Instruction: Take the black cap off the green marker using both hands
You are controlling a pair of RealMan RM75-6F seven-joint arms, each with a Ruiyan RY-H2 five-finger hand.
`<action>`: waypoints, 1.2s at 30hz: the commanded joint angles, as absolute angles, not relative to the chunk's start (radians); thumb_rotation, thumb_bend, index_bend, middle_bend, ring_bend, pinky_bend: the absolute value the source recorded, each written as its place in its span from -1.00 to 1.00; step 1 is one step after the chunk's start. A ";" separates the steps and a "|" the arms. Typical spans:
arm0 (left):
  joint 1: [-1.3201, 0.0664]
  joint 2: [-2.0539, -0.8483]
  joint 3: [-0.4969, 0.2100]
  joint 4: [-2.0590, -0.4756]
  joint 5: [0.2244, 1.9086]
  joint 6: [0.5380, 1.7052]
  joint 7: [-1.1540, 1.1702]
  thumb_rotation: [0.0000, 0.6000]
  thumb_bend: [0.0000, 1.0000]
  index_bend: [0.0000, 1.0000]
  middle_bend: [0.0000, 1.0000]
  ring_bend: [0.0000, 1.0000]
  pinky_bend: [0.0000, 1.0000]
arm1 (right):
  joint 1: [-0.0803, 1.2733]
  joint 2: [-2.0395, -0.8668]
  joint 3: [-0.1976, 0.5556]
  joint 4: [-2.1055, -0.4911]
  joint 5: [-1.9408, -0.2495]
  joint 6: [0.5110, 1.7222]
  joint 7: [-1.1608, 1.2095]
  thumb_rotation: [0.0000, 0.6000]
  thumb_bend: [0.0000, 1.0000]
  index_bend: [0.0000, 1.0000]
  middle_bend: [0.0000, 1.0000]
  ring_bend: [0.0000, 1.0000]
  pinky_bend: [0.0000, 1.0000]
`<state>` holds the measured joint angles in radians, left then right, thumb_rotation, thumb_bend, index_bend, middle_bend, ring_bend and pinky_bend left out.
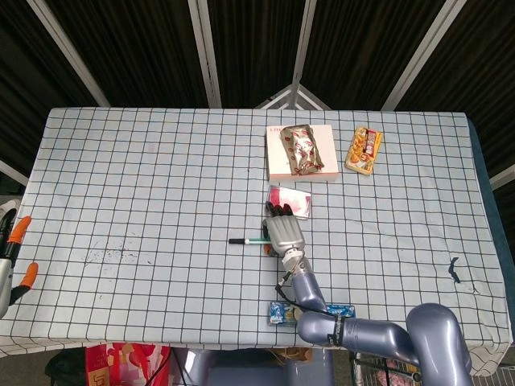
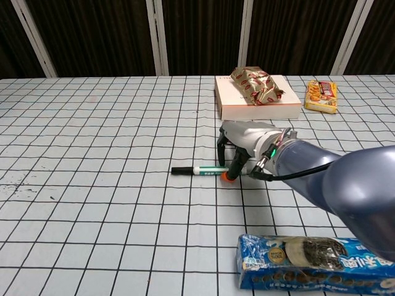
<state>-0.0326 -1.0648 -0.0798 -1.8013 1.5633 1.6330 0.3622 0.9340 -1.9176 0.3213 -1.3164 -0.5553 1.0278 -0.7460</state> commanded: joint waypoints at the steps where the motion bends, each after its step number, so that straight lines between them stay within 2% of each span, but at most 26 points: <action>1: -0.032 -1.065 -0.080 -1.799 1.563 1.635 0.362 1.00 -0.02 -0.75 -1.00 -1.00 -1.00 | 0.936 -1.921 0.320 -1.309 -0.554 1.025 -0.745 1.00 -0.36 0.16 -0.93 -0.78 -0.91; 19: -0.032 -1.070 -0.077 -1.800 1.572 1.637 0.386 1.00 -0.02 -0.73 -1.00 -1.00 -1.00 | 0.943 -1.924 0.310 -1.291 -0.556 1.026 -0.750 1.00 -0.25 0.17 -0.93 -0.76 -0.91; 22: -0.031 -1.070 -0.075 -1.803 1.577 1.639 0.390 1.00 -0.02 -0.73 -1.00 -1.00 -1.00 | 0.944 -1.924 0.310 -1.291 -0.557 1.026 -0.750 1.00 -0.16 0.19 -0.92 -0.75 -0.91; 30: -0.030 -1.071 -0.074 -1.806 1.582 1.642 0.397 1.00 -0.02 -0.72 -1.00 -1.00 -1.00 | 0.942 -1.928 0.297 -1.284 -0.588 1.027 -0.738 1.00 0.14 0.40 -0.83 -0.67 -0.85; 36: -0.030 -1.069 -0.077 -1.805 1.578 1.643 0.388 1.00 -0.02 -0.72 -1.00 -1.00 -1.00 | 0.931 -1.905 0.288 -1.315 -0.655 1.016 -0.691 1.00 0.19 0.42 -0.82 -0.67 -0.85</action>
